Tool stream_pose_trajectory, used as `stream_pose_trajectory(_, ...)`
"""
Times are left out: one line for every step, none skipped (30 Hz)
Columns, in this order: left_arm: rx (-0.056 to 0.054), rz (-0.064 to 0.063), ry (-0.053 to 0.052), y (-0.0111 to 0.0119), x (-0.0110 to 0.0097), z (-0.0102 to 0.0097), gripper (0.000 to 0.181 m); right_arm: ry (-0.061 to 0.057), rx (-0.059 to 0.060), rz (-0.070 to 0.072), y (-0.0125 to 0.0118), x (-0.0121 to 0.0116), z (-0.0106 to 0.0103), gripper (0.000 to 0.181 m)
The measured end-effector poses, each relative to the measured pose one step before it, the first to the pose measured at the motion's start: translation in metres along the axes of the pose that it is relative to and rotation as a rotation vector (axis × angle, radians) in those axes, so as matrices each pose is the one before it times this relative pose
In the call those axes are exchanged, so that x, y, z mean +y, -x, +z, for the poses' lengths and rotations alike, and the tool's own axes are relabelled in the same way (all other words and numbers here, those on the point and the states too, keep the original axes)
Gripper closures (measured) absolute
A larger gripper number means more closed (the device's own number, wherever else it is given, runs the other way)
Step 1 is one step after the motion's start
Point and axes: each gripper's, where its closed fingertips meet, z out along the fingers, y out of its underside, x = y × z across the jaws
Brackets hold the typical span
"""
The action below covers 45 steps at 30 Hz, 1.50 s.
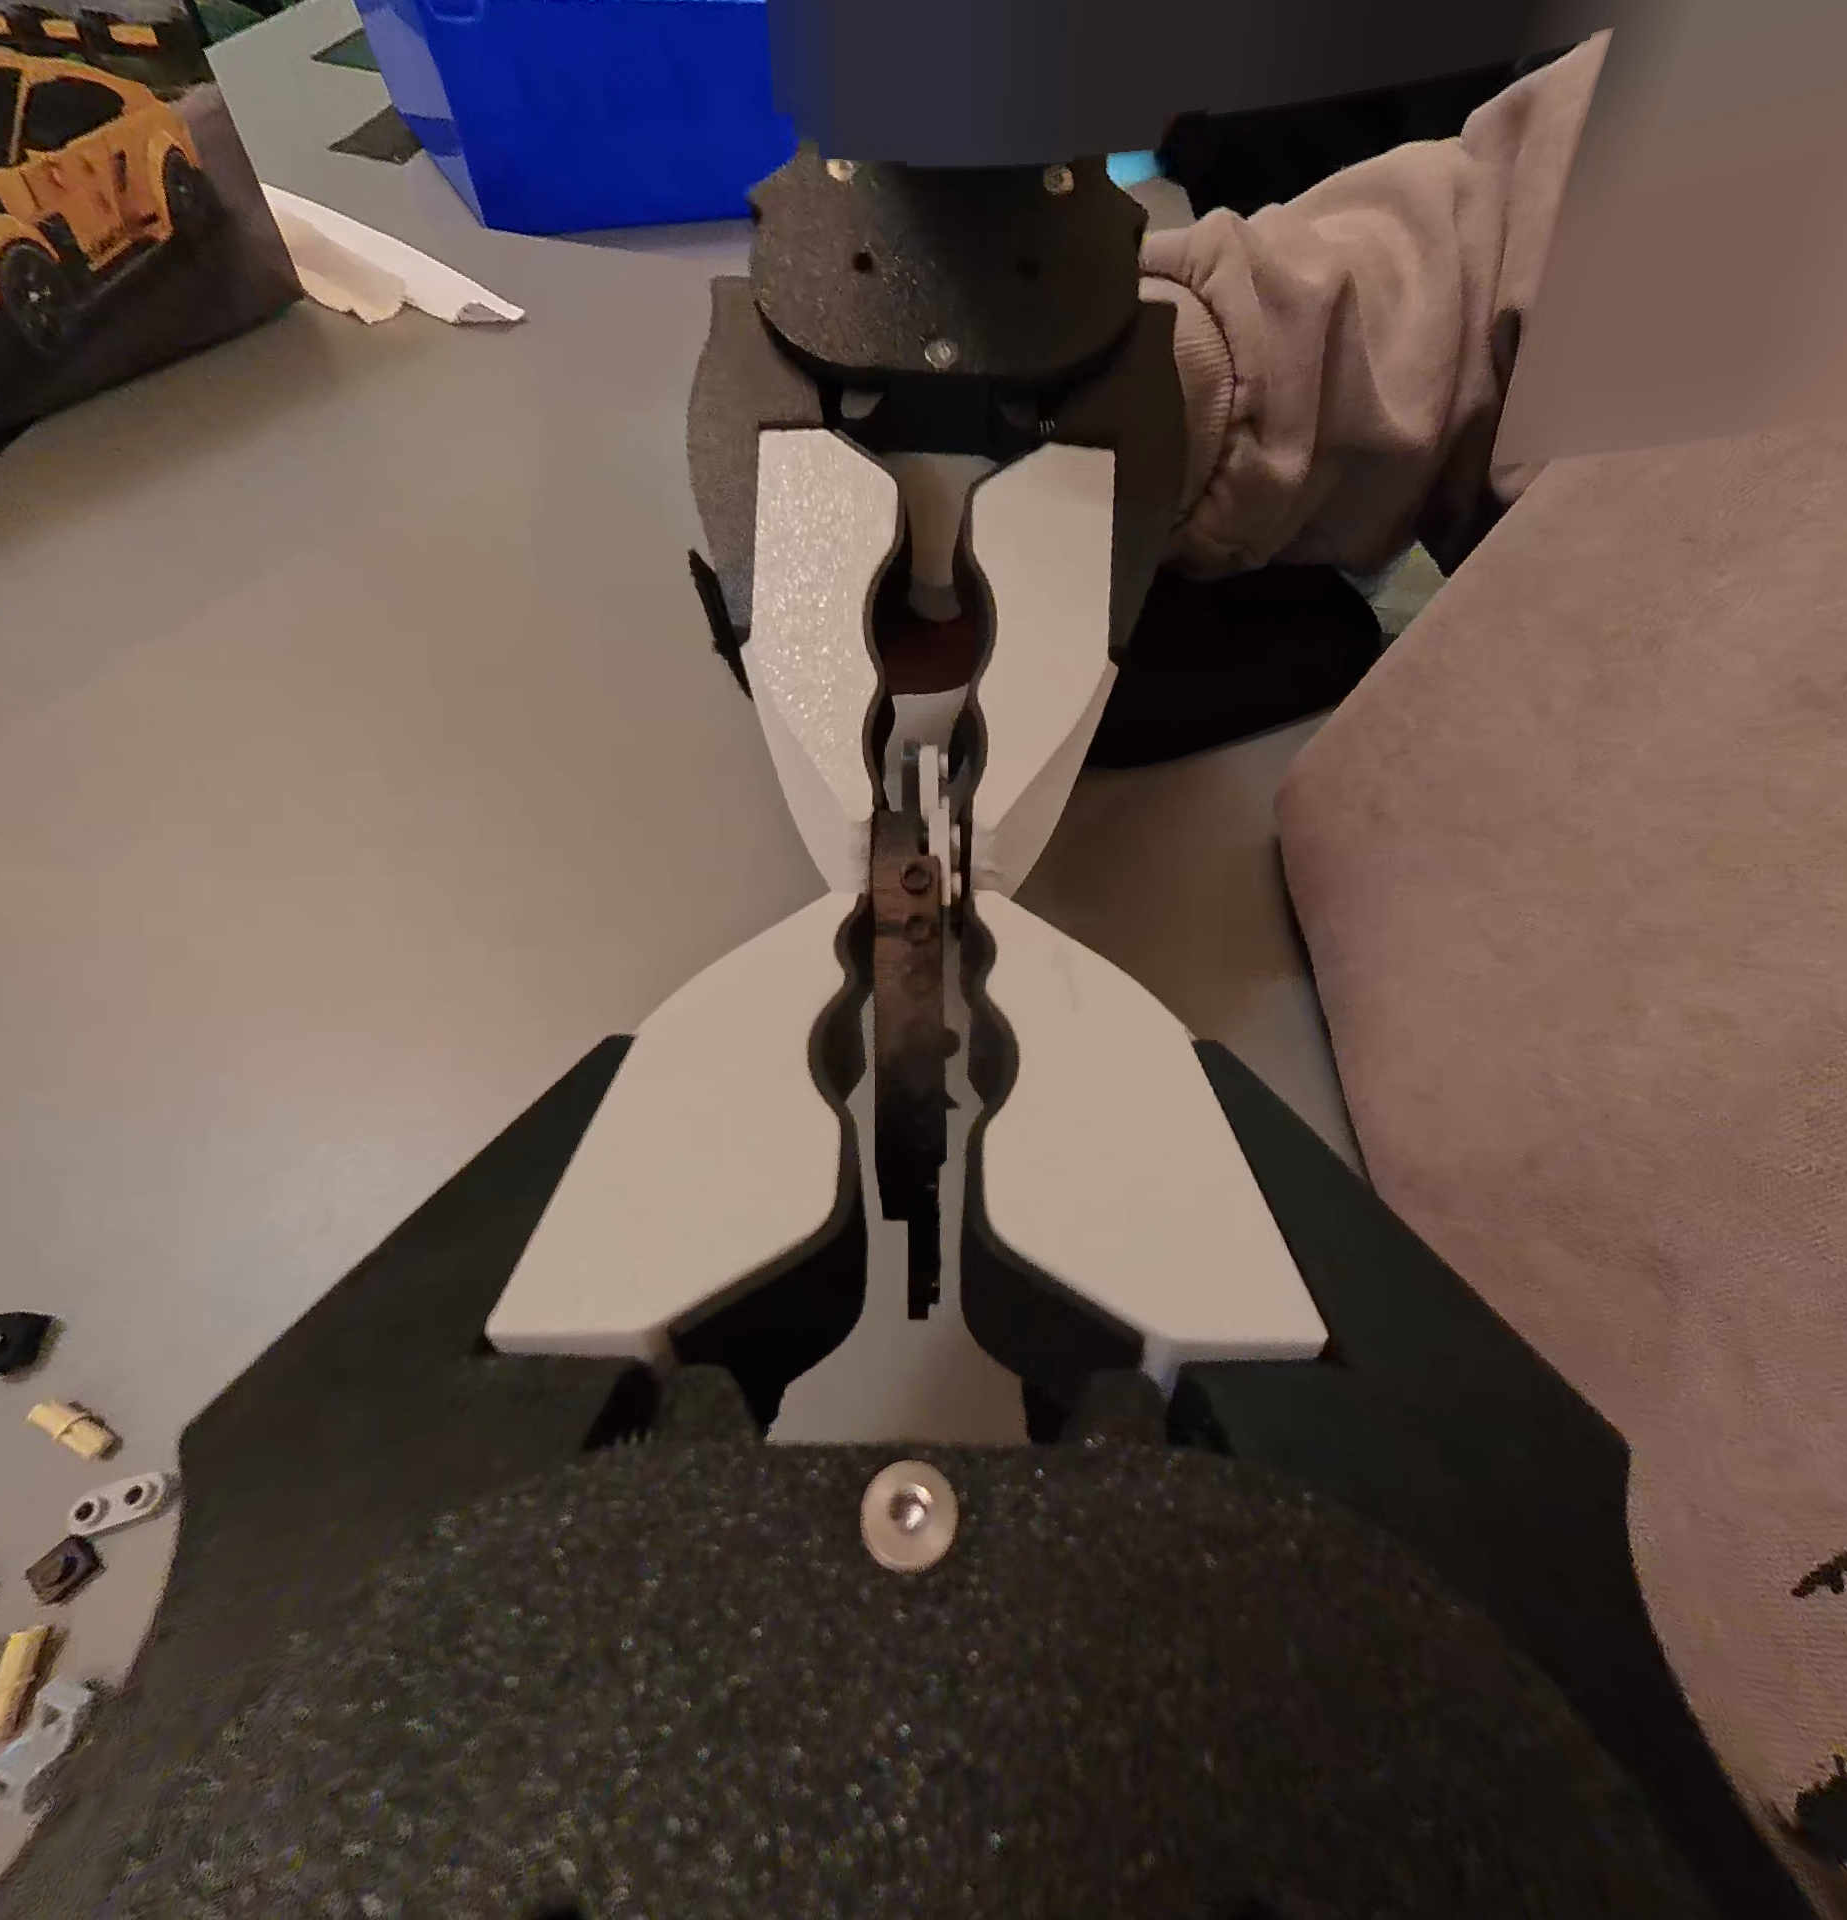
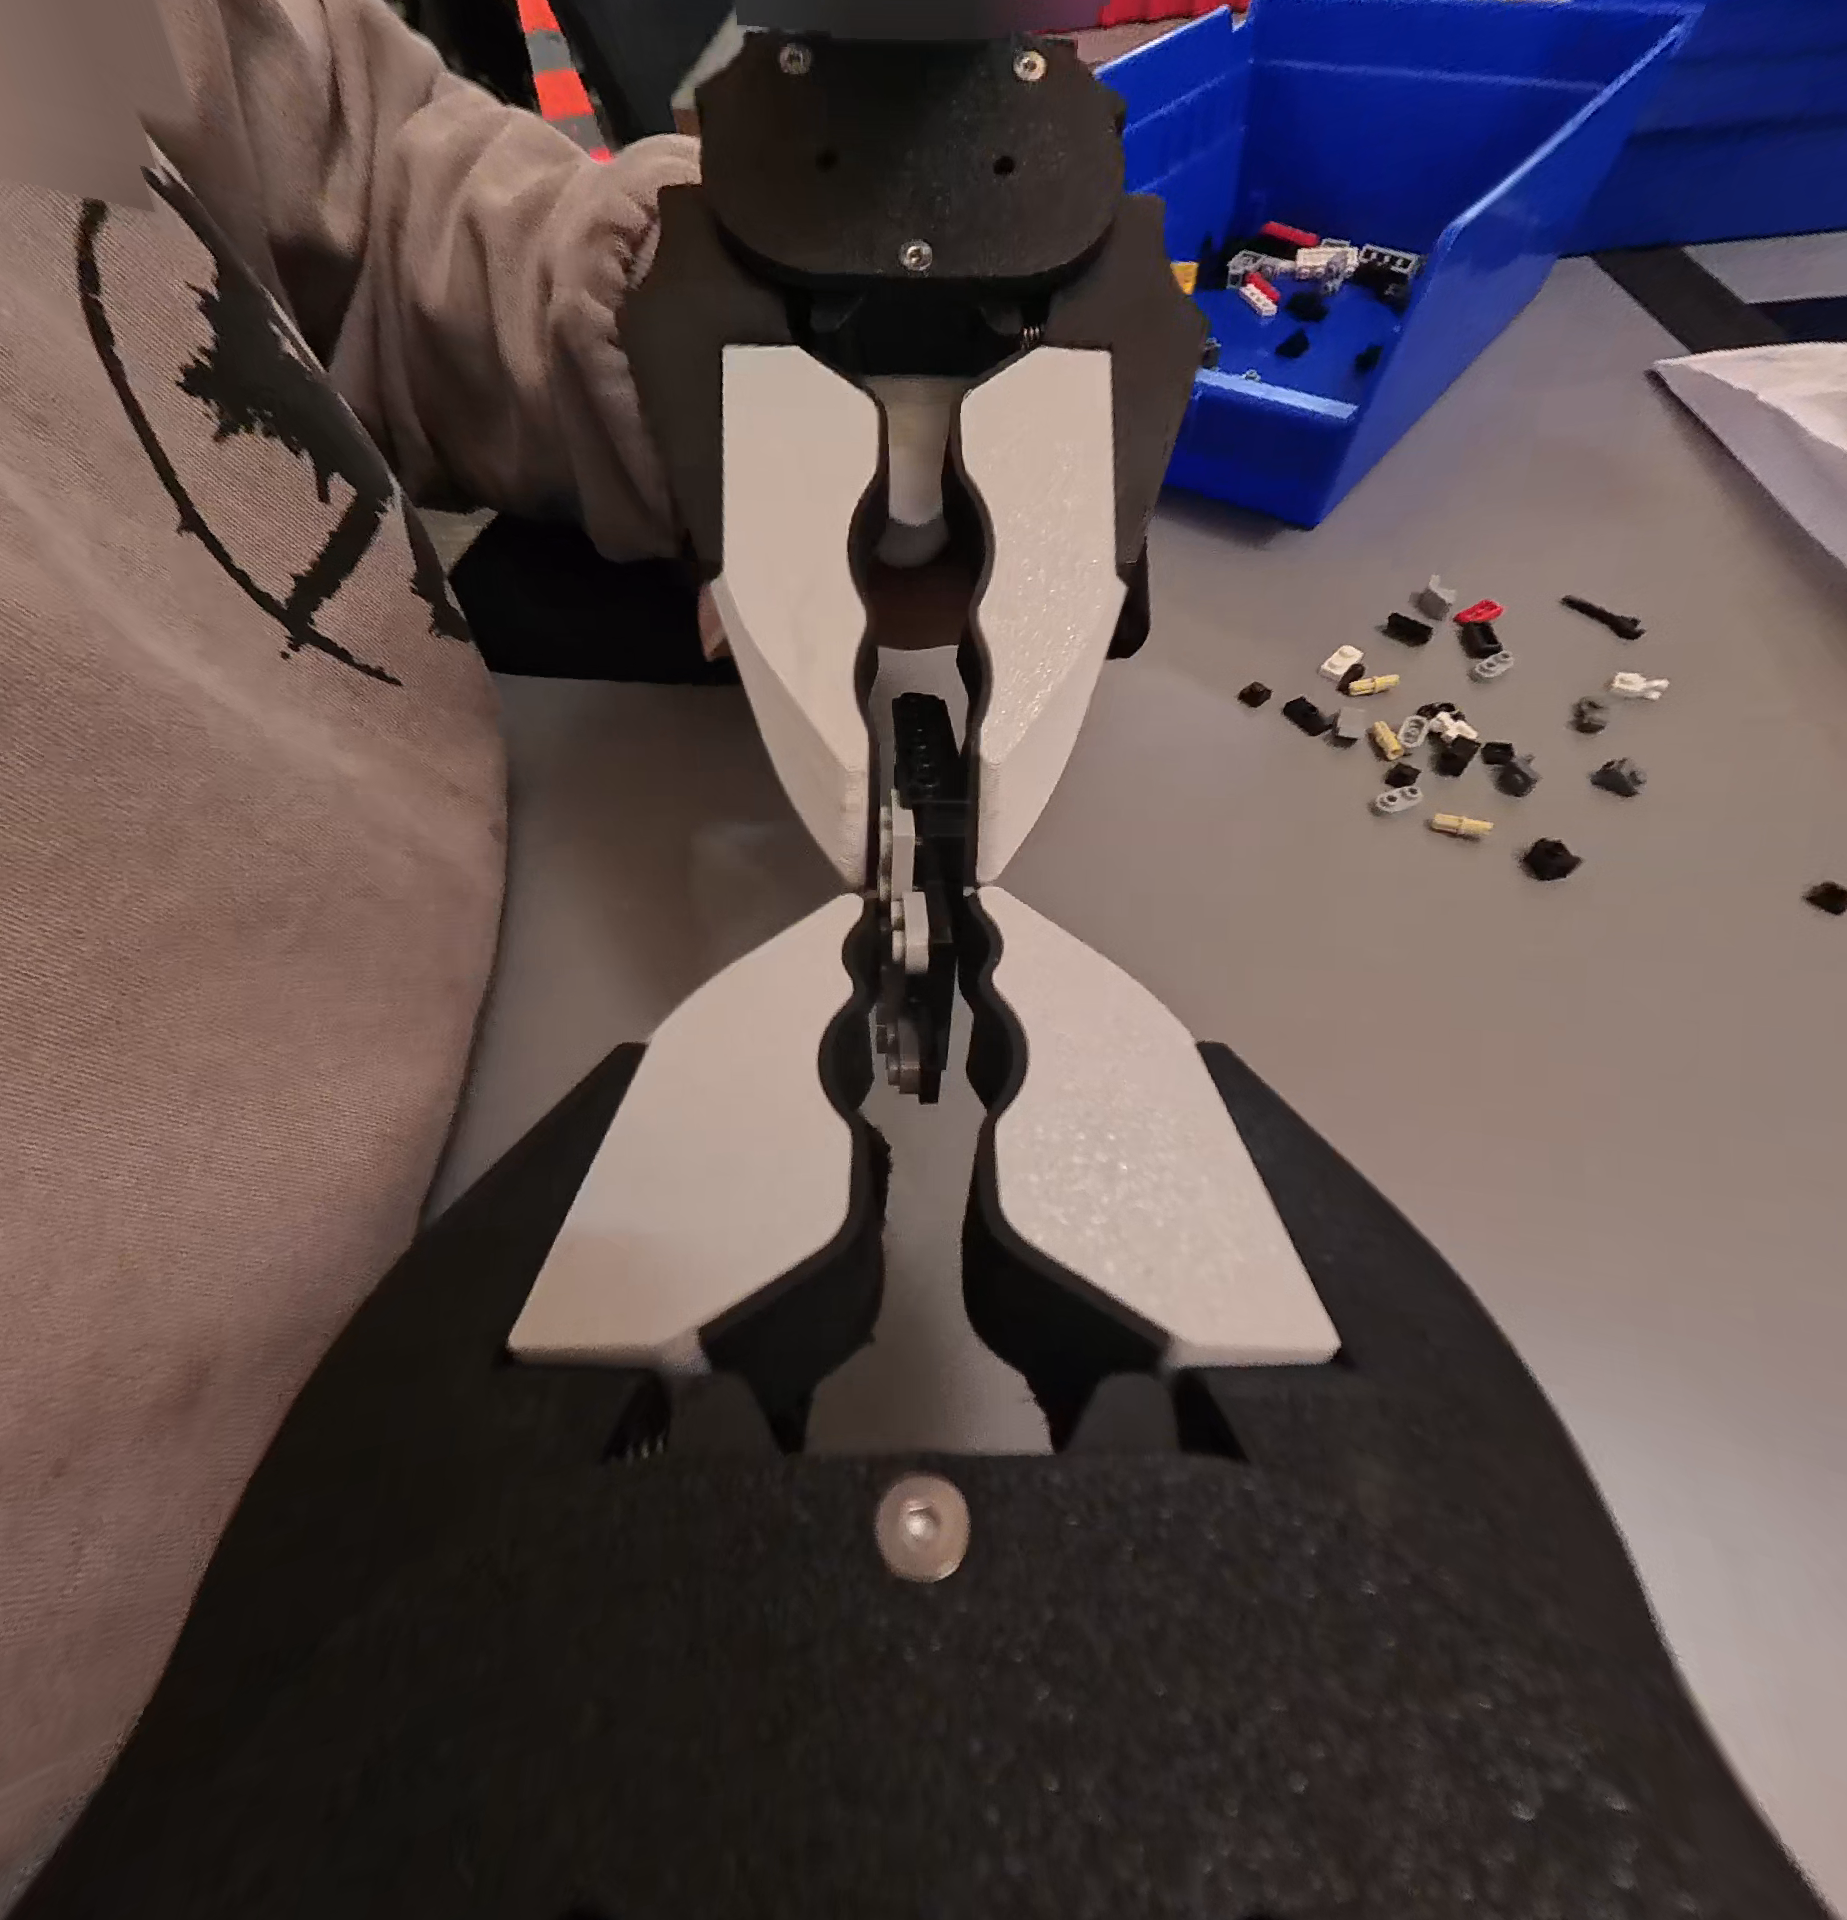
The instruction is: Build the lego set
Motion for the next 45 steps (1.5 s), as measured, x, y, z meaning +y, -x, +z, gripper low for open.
stream_pose_trajectory(0.0026, -0.0061, -0.0093, -0.00045, -0.00106, -0.00021, 0.167, 0.0098, 0.0136, -0.0221, 0.00022, 0.00041, 0.00133, 0.167)
stream_pose_trajectory(-0.0066, 0.0094, 0.0052, 0.00041, 0.00109, -0.00022, 0.167, 0.0081, 0.0162, -0.0163, -0.00051, 0.00047, 0.00072, 0.167)
stream_pose_trajectory(-0.0126, 0.0231, 0.0041, 0.00036, 0.00048, -0.00020, 0.167, -0.0016, 0.0096, -0.0058, -0.00016, -0.00020, 0.00043, 0.168)
stream_pose_trajectory(-0.0188, 0.0225, 0.0094, 0.00044, 0.00029, 0.00003, 0.168, -0.0013, 0.0141, -0.0127, -0.00055, 0.00008, 0.00033, 0.168)
stream_pose_trajectory(-0.0099, 0.0139, 0.0121, -0.00024, 0.00093, 0.00029, 0.168, 0.0085, 0.0162, -0.0277, 0.00003, 0.00084, 0.00057, 0.168)
stream_pose_trajectory(0.0003, 0.0015, 0.0022, -0.00080, 0.00043, 0.00010, 0.168, 0.0086, 0.0150, -0.0271, 0.00063, 0.00048, 0.00031, 0.168)
stream_pose_trajectory(0.0006, 0.0039, -0.0061, -0.00116, 0.00027, -0.00019, 0.168, 0.0015, 0.0085, -0.0145, 0.00098, -0.00010, 0.00005, 0.169)
stream_pose_trajectory(0.0002, 0.0128, 0.0019, -0.00176, 0.00115, 0.00010, 0.168, 0.0034, 0.0032, -0.0134, 0.00194, 0.00056, 0.00053, 0.169)
stream_pose_trajectory(-0.0019, 0.0180, 0.0097, -0.00201, 0.00168, 0.00023, 0.168, 0.0047, 0.0057, -0.0163, 0.00202, 0.00103, 0.00071, 0.169)
stream_pose_trajectory(-0.0042, 0.0184, 0.0055, -0.00158, 0.00073, 0.00007, 0.168, -0.0030, 0.0034, -0.0071, 0.00174, 0.00015, 0.00029, 0.169)
stream_pose_trajectory(0.0010, 0.0101, -0.0007, -0.00188, -0.00013, -0.00011, 0.168, -0.0076, -0.0096, 0.0103, 0.00204, -0.00039, -0.00026, 0.169)
stream_pose_trajectory(0.0018, 0.0044, -0.0006, -0.00113, 0.00040, 0.00017, 0.168, -0.0014, -0.0063, 0.0072, 0.00135, 0.00031, -0.00001, 0.169)
stream_pose_trajectory(-0.0020, 0.0047, -0.0002, -0.00002, 0.00069, 0.00014, 0.168, 0.0028, 0.0066, -0.0015, -0.00008, 0.00050, 0.00046, 0.169)
stream_pose_trajectory(-0.0004, -0.0004, 0.0011, 0.00016, 0.00093, 0.00015, 0.168, 0.0045, 0.0073, -0.0051, -0.00020, 0.00078, 0.00063, 0.169)
stream_pose_trajectory(0.0007, -0.0090, -0.0016, 0.00052, 0.00050, 0.00011, 0.167, 0.0028, 0.0055, -0.0018, -0.00076, 0.00053, 0.00034, 0.169)
stream_pose_trajectory(0.0001, -0.0185, -0.0065, 0.00091, -0.00030, 0.00012, 0.167, -0.0006, 0.0021, 0.0058, -0.00107, 0.00029, 0.00005, 0.169)
stream_pose_trajectory(-0.0048, -0.0130, -0.0019, 0.00116, -0.00031, 0.00003, 0.167, -0.0006, -0.0005, 0.0052, -0.00106, 0.00016, 0.00013, 0.169)
stream_pose_trajectory(-0.0164, 0.0037, 0.0076, 0.00146, 0.00052, 0.00036, 0.167, 0.0087, 0.0042, -0.0032, -0.00119, 0.00088, 0.00041, 0.169)
stream_pose_trajectory(-0.0193, 0.0197, 0.0077, 0.00105, 0.00073, 0.00029, 0.167, 0.0079, 0.0062, -0.0085, -0.00065, 0.00053, 0.00066, 0.169)
stream_pose_trajectory(-0.0017, 0.0183, -0.0063, -0.00122, -0.00078, -0.00002, 0.165, 0.0059, -0.0058, -0.0012, 0.00110, 0.00081, 0.00114, 0.169)
stream_pose_trajectory(0.0030, 0.0016, -0.0122, -0.00108, -0.00128, -0.00001, 0.167, 0.0036, -0.0038, -0.0014, 0.00100, 0.00092, 0.00134, 0.169)
stream_pose_trajectory(-0.0002, -0.0031, -0.0013, 0.00079, 0.00078, 0.00010, 0.168, -0.0024, 0.0064, -0.0046, -0.00029, 0.00015, 0.00080, 0.169)
stream_pose_trajectory(0.0023, -0.0078, -0.0019, 0.00084, 0.00059, -0.00004, 0.167, -0.0036, 0.0036, -0.0002, -0.00062, -0.00019, -0.00002, 0.169)
stream_pose_trajectory(-0.0011, -0.0085, -0.0072, 0.00052, -0.00068, -0.00039, 0.167, -0.0080, 0.0031, 0.0002, -0.00055, -0.00123, -0.00035, 0.169)
stream_pose_trajectory(-0.0035, 0.0060, -0.0071, 0.00033, -0.00087, -0.00079, 0.167, -0.0106, 0.0022, 0.0037, -0.00019, -0.00166, -0.00021, 0.169)
stream_pose_trajectory(0.0000, 0.0117, -0.0061, -0.00009, -0.00049, -0.00050, 0.167, -0.0021, 0.0016, 0.0056, 0.00031, -0.00102, -0.00020, 0.168)
stream_pose_trajectory(0.0004, 0.0044, -0.0169, 0.00016, -0.00100, -0.00041, 0.167, -0.0022, 0.0091, -0.0091, -0.00038, -0.00105, -0.00096, 0.168)
stream_pose_trajectory(0.0057, -0.0036, -0.0169, 0.00027, -0.00025, -0.00032, 0.167, 0.0023, 0.0058, -0.0142, -0.00038, -0.00011, -0.00230, 0.166)
stream_pose_trajectory(0.0039, -0.0010, -0.0113, 0.00073, 0.00110, -0.00095, 0.167, -0.0040, 0.0012, -0.0057, -0.00103, -0.00018, -0.00367, 0.157)
stream_pose_trajectory(-0.0042, -0.0057, -0.0189, 0.00175, 0.00029, -0.00194, 0.167, -0.0024, -0.0075, 0.0053, -0.00071, 0.00054, -0.00434, 0.153)
stream_pose_trajectory(0.0037, -0.0134, -0.0217, 0.00060, -0.00057, -0.00209, 0.167, 0.0024, -0.0047, 0.0084, -0.00061, 0.00170, -0.00362, 0.151)
stream_pose_trajectory(0.0095, -0.0116, -0.0216, -0.00066, -0.00099, -0.00162, 0.167, -0.0021, 0.0073, 0.0059, -0.00101, 0.00106, -0.00174, 0.149)
stream_pose_trajectory(0.0042, -0.0036, -0.0213, -0.00076, -0.00147, -0.00073, 0.167, -0.0071, -0.0060, 0.0061, 0.00178, 0.00013, 0.00069, 0.148)
stream_pose_trajectory(0.0046, -0.0017, -0.0216, -0.00105, -0.00202, 0.00034, 0.167, 0.0044, -0.0031, 0.0027, 0.00204, 0.00101, 0.00281, 0.149)
stream_pose_trajectory(0.0078, -0.0021, -0.0146, -0.00126, -0.00163, 0.00081, 0.167, 0.0025, 0.0087, -0.0084, 0.00043, 0.00081, 0.00287, 0.151)
stream_pose_trajectory(0.0032, 0.0020, -0.0091, -0.00040, -0.00106, 0.00094, 0.167, -0.0119, 0.0035, -0.0079, 0.00034, -0.00125, 0.00097, 0.159)
stream_pose_trajectory(0.0000, 0.0063, 0.0014, 0.00026, 0.00048, 0.00070, 0.167, -0.0247, 0.0011, 0.0025, -0.00064, -0.00341, -0.00101, 0.168)
stream_pose_trajectory(-0.0054, 0.0041, -0.0086, 0.00106, -0.00121, -0.00021, 0.167, -0.0083, 0.0010, 0.0078, -0.00158, -0.00113, -0.00092, 0.169)
stream_pose_trajectory(0.0006, 0.0006, -0.0035, -0.00003, -0.00057, -0.00011, 0.167, 0.0006, -0.0060, 0.0064, -0.00010, -0.00047, -0.00040, 0.169)
stream_pose_trajectory(0.0006, 0.0017, -0.0022, -0.00021, 0.00033, 0.00019, 0.167, 0.0139, 0.0023, -0.0094, 0.00004, 0.00063, 0.00012, 0.169)
stream_pose_trajectory(0.0004, -0.0035, -0.0011, -0.00009, 0.00070, 0.00001, 0.167, 0.0172, 0.0063, -0.0125, -0.00011, 0.00088, 0.00047, 0.169)
stream_pose_trajectory(-0.0034, -0.0073, -0.0051, 0.00039, 0.00003, -0.00028, 0.167, 0.0084, 0.0039, 0.0031, -0.00051, 0.00017, 0.00024, 0.170)
stream_pose_trajectory(-0.0069, -0.0117, 0.0044, 0.00125, 0.00104, 0.00027, 0.166, 0.0116, 0.0040, 0.0110, -0.00132, 0.00135, 0.00048, 0.170)
stream_pose_trajectory(-0.0041, -0.0061, 0.0224, 0.00117, 0.00314, 0.00091, 0.166, 0.0216, 0.0031, 0.0032, -0.00081, 0.00332, 0.00120, 0.170)
stream_pose_trajectory(-0.0037, 0.0061, 0.0288, 0.00062, 0.00317, 0.00088, 0.167, 0.0176, 0.0008, -0.0022, 0.00013, 0.00309, 0.00142, 0.170)
